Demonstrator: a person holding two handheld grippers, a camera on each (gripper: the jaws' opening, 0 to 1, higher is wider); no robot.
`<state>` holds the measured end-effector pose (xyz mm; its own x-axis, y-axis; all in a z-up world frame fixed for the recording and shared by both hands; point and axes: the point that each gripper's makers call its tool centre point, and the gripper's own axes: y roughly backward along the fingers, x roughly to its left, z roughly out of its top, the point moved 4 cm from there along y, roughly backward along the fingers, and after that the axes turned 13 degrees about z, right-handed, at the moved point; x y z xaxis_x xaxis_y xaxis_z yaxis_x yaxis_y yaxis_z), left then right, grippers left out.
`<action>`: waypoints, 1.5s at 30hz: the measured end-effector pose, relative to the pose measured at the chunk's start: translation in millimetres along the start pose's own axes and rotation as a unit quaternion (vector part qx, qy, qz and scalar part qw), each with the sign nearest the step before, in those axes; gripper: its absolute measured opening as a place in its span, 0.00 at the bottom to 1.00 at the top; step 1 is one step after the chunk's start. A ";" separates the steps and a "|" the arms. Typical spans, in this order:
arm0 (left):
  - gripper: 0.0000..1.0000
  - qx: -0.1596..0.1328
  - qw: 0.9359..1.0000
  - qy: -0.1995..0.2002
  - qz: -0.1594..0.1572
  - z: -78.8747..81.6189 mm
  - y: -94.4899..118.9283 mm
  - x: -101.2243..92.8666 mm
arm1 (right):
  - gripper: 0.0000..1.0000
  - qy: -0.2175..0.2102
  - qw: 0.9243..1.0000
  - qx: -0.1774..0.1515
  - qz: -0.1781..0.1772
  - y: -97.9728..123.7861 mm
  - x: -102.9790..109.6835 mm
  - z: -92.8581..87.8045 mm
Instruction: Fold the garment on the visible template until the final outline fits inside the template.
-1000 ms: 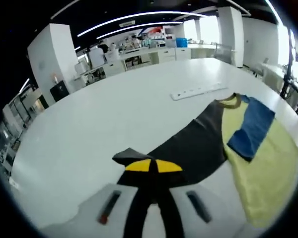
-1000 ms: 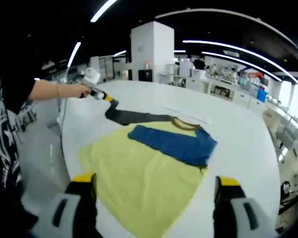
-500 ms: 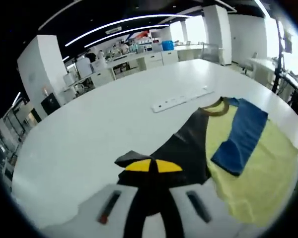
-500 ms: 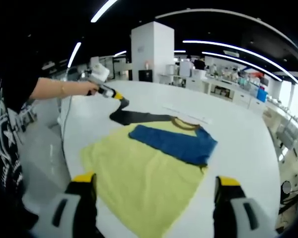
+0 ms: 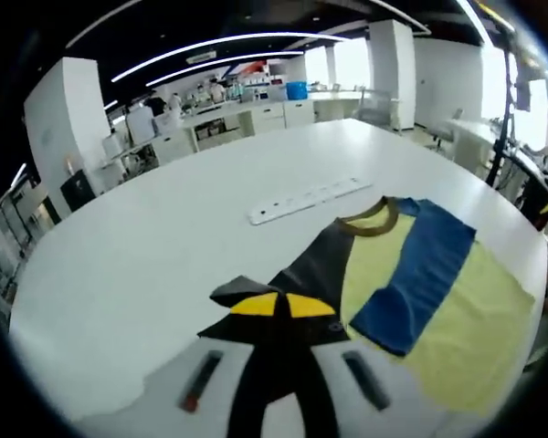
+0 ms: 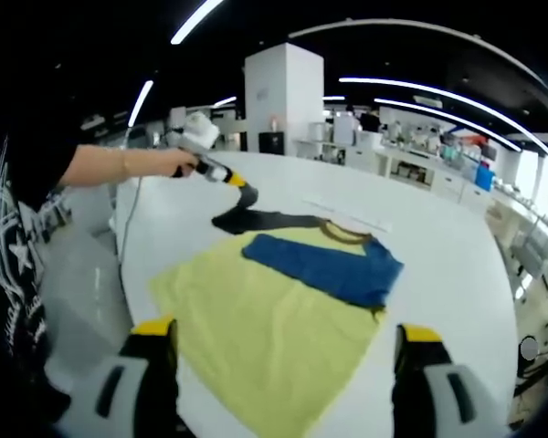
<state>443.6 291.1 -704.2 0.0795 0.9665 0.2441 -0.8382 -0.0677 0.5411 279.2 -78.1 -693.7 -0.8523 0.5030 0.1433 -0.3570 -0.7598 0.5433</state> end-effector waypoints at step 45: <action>0.00 -0.040 0.992 -0.061 -0.103 66.5 -14.5 -129.4 | 1.00 -0.010 1.000 0.014 0.001 -1.8 -3.3 -10.5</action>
<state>481.3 150.5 -690.1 0.3137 0.9203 0.2336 -0.8376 0.1523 0.5247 278.6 -82.8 -703.9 -0.8446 0.5107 0.1607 -0.3452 -0.7489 0.5657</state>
